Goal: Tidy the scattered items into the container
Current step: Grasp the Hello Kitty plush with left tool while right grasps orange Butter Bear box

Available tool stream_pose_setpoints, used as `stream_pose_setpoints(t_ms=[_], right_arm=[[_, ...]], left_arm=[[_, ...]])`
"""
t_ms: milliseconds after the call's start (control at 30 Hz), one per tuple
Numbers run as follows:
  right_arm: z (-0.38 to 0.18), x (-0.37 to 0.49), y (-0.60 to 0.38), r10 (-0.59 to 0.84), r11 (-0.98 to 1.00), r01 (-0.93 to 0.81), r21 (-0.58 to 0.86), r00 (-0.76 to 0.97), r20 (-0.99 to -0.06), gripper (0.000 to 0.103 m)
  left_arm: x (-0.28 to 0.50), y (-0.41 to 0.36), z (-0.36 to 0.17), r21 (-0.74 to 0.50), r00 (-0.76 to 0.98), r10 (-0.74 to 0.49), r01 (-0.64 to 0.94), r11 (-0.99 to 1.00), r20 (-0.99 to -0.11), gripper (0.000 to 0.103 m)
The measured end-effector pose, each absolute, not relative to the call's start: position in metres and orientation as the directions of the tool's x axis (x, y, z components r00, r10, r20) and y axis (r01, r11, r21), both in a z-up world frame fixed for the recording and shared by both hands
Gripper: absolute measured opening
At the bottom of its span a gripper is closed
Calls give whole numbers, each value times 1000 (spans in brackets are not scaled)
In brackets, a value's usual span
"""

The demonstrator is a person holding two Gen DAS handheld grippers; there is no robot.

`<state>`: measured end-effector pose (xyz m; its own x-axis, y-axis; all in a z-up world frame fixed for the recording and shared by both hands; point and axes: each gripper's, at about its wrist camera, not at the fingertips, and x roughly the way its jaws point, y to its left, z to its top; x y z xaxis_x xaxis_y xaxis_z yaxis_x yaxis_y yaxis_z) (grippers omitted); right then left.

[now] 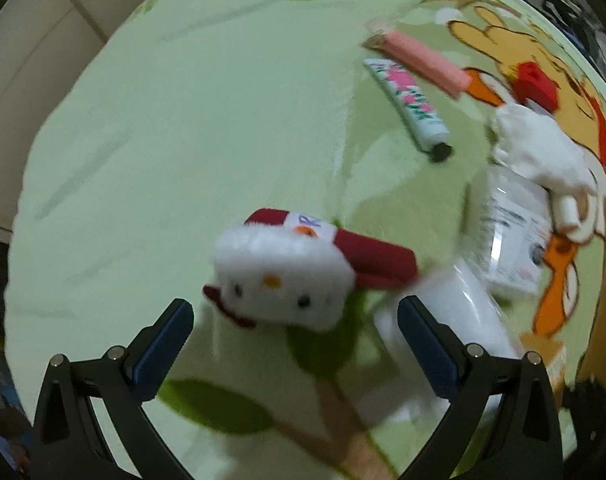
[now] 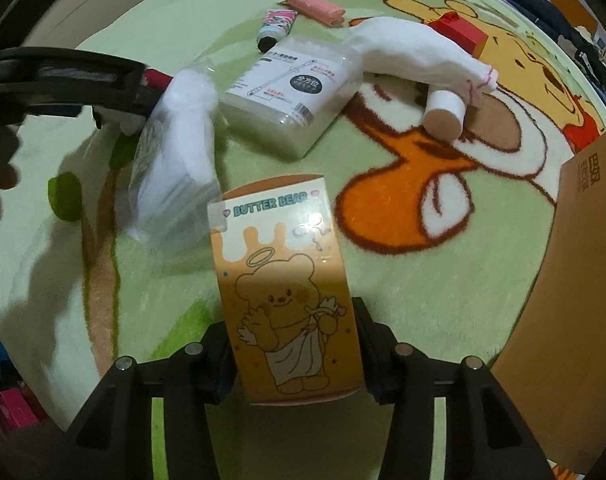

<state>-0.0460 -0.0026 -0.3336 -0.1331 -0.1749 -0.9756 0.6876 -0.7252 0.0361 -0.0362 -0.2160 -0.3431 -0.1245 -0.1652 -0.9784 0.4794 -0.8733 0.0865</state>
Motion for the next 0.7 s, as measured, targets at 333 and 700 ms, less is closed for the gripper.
stream_pose_setpoints(t_ms=[333,700], right_arm=[[-329,-49,1,-184,-732,679,54,-121,-975,50],[-326,-48,-4,-155,-730,683,26,-127,-980,51]], left_arm=[[-5,-298,-338,358,26,-412,545,-758,-911,94],[-21,-283,-333,81,-112,-171,556,-827,-979,103]])
